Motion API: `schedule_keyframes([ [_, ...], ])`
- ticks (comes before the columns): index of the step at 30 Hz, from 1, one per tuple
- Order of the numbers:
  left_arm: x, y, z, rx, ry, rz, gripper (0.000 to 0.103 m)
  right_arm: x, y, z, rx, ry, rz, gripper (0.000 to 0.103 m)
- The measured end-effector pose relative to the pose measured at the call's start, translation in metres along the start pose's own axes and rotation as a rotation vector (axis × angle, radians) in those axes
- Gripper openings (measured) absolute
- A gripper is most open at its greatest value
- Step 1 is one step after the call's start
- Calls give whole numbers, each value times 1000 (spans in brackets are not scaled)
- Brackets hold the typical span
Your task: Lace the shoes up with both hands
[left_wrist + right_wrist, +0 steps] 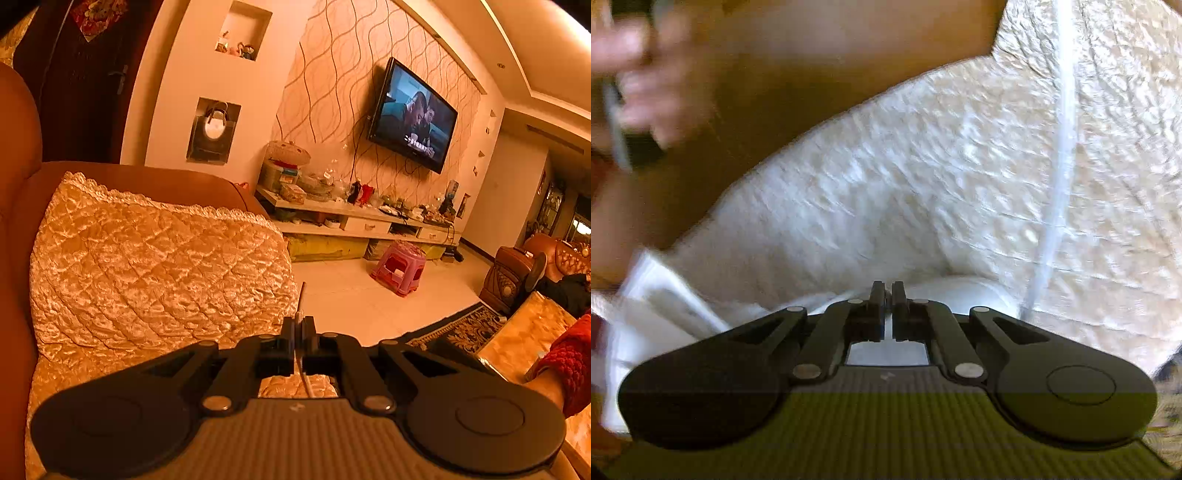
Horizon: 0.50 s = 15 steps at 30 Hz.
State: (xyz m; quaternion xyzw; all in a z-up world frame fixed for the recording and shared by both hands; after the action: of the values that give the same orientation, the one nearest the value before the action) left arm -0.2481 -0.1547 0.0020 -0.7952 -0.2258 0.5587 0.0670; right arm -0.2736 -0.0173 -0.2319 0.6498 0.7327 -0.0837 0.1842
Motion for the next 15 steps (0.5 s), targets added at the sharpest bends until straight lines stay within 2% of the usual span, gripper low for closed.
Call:
schedule_keyframes([
  [3,-9,1,-12,-24,-30,18,3,-3,-14,-20,-97,-35,136,8],
  [5,-18,1,-22,-35,-55,25,3,0,-27,-36,-177,-69,258,17],
  [8,-30,-2,-33,-47,-76,50,3,11,-45,-58,-184,-147,447,21],
  [9,-32,-4,-35,-47,-77,61,3,19,-48,-65,-210,-174,512,21],
  [12,-36,-13,-36,-45,-73,87,3,46,-49,-77,-165,-238,673,22],
  [14,-39,-19,-36,-38,-74,98,3,64,-43,-82,-221,-261,737,22],
  [15,-40,-23,-36,-35,-75,103,3,73,-35,-86,-271,-285,730,22],
])
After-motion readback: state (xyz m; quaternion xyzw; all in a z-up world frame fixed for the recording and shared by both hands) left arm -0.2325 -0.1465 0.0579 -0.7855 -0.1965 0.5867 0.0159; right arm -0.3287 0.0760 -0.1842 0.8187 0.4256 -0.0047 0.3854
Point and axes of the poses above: each gripper's, at about its wrist camera, not at the fingertips, and z roughly the way its jaws point, y to its left, x to its underside, the point moved 6 cm from there along z, roughly the way its jaws point, and after that the axes turned 15 degrees about x, right-handed, at the moved point
